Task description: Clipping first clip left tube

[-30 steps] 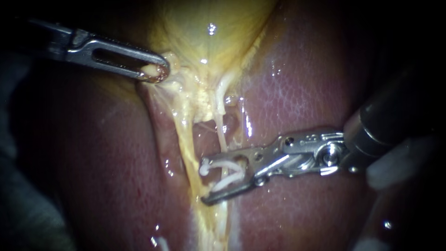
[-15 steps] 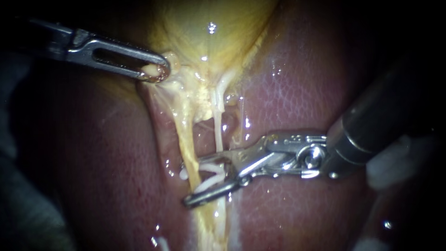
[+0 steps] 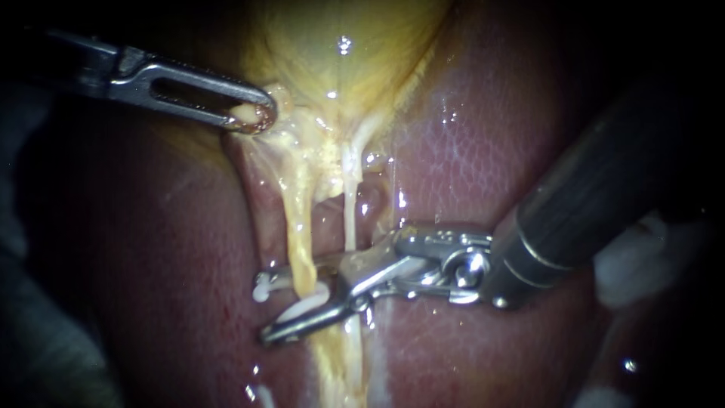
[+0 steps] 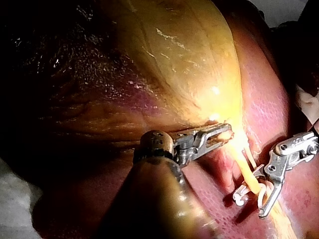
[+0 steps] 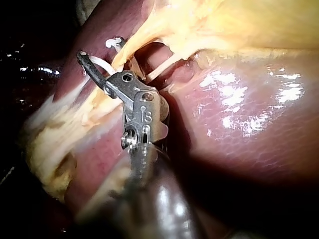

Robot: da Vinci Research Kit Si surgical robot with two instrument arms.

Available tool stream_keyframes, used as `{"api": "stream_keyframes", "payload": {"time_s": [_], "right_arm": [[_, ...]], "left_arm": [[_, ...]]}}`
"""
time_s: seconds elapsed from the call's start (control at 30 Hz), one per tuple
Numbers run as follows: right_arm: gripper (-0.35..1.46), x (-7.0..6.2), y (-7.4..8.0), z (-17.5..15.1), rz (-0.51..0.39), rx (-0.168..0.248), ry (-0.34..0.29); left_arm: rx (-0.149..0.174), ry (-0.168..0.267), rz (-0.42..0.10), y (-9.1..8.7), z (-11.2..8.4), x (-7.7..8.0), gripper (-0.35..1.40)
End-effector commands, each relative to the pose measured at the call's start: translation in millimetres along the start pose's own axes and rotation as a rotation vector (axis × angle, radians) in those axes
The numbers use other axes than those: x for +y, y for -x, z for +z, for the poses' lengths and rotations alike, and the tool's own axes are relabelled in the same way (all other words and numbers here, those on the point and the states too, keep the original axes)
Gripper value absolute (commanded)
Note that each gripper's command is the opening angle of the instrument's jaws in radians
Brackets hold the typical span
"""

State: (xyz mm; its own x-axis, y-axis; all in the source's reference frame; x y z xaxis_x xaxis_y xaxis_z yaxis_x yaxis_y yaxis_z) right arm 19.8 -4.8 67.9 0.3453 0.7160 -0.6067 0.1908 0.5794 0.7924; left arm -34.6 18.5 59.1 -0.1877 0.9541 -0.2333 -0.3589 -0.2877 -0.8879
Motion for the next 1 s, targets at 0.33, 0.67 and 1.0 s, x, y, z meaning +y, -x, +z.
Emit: {"api": "stream_keyframes", "payload": {"time_s": [0.33,0.67,1.0], "right_arm": [[0.48,-1.2,0.5,0.2,-0.004,-0.002,-0.038],[0.47,-4.3,-0.3,-0.4,-0.014,-0.01,-0.119],[0.45,-5.4,-1.8,-1.4,-0.005,-0.003,-0.128]], "left_arm": [[0.0,0.0,0.0,0.0,-0.2,0.0,-0.35],[0.001,0.0,0.0,-0.1,-0.6,0.1,-0.35],[0.001,0.0,0.0,-0.1,-0.6,0.1,-0.35]]}}
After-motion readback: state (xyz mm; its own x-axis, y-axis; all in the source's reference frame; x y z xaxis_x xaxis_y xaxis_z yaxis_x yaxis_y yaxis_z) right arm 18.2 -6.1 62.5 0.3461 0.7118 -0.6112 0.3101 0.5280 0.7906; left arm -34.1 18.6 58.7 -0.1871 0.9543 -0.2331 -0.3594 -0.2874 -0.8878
